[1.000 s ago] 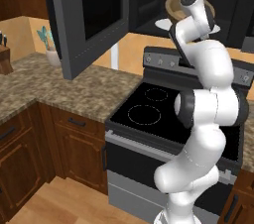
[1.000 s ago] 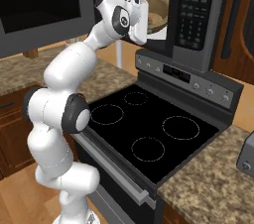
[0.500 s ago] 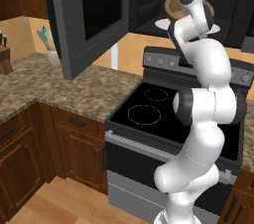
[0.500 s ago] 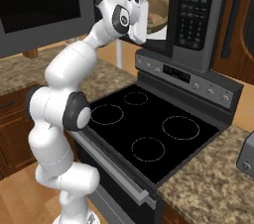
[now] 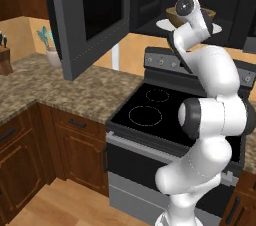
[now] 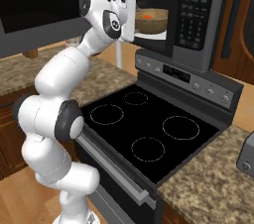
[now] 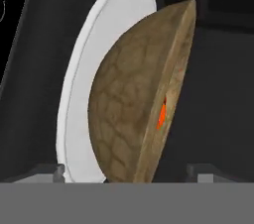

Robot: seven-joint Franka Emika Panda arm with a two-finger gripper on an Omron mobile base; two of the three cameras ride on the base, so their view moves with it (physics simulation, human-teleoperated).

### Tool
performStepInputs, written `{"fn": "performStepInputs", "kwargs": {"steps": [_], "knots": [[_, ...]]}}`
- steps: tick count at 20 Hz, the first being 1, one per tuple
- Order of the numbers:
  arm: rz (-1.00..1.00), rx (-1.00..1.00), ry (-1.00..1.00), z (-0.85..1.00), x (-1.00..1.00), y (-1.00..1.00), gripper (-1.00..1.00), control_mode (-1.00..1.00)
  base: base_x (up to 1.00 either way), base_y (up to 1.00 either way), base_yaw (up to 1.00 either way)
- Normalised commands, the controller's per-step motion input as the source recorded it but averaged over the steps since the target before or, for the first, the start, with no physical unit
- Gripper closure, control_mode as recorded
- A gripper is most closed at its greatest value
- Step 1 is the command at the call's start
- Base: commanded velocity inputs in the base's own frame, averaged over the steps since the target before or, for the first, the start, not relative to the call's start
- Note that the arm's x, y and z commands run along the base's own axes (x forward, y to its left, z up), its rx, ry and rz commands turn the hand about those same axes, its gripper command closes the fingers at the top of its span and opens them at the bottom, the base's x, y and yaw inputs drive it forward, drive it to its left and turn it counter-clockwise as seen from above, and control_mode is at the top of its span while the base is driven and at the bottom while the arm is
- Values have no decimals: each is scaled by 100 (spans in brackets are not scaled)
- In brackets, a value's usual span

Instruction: Pick the squash from the sink and place it in the bowl. Then pick the bowl and place it in the microwave. Then close the microwave door and press the start button.

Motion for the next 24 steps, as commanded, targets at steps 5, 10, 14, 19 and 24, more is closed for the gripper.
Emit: {"fn": "performStepInputs", "kwargs": {"steps": [5, 10, 14, 19, 24], "knots": [[18, 6, -35, 0, -46, 48, -100, -100, 0, 0, 0], [22, 17, 10, 26, -97, 31, -100, -100, 0, 0, 0], [25, 1, 0, 31, -100, 36, -100, -100, 0, 0, 0], [10, -7, 14, 64, -100, 19, -100, -100, 0, 0, 0], [1, -14, 23, 53, -100, 14, -100, -100, 0, 0, 0]]}}
